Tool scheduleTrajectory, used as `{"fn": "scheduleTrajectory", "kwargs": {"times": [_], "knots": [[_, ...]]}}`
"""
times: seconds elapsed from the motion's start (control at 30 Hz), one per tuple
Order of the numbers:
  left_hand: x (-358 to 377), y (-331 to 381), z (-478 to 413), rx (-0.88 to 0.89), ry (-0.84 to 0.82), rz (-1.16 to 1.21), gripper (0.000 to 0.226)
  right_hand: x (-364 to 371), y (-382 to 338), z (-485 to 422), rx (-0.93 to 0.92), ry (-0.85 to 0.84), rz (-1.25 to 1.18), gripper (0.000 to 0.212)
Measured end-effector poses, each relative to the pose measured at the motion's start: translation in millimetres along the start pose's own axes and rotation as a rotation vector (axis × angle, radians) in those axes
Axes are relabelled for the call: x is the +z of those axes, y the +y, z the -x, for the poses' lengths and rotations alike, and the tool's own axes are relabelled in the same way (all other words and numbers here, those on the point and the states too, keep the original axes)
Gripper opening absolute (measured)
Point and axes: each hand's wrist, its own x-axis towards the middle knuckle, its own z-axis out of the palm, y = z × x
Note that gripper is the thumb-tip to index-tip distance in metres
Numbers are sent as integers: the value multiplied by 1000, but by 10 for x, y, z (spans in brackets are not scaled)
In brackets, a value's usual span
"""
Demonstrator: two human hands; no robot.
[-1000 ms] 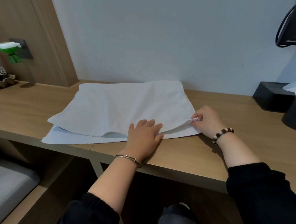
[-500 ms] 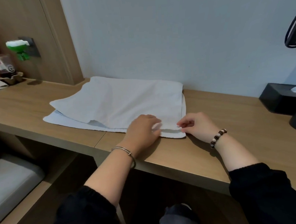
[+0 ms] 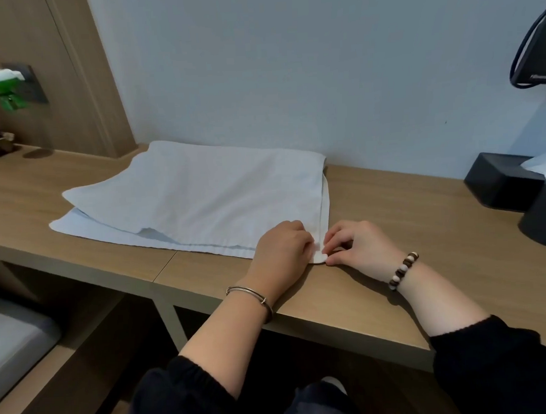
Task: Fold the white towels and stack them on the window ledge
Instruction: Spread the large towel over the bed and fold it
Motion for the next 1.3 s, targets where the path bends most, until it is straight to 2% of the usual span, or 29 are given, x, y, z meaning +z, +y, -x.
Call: {"fn": "scheduleTrajectory", "kwargs": {"times": [0.17,0.37,0.73,0.97,1.1,1.3], "knots": [[-86,94,-7,-123,178,168,16,21,5,-11,10,11,8,14],[-69,133,62,-107,-13,86,22,-18,7,8,11,16,-11,11],[-67,136,63,-14,-25,57,24,41,38,-27,16,36,27,5],[-48,111,68,-42,-52,72,23,19,24,-17,16,17,42,5],[-62,90,66,-90,-89,146,18,-1,9,4,-24,111,-14,21],[-120,-3,161,-79,-131,210,20,49,-16,2,-107,4,109,23]]}}
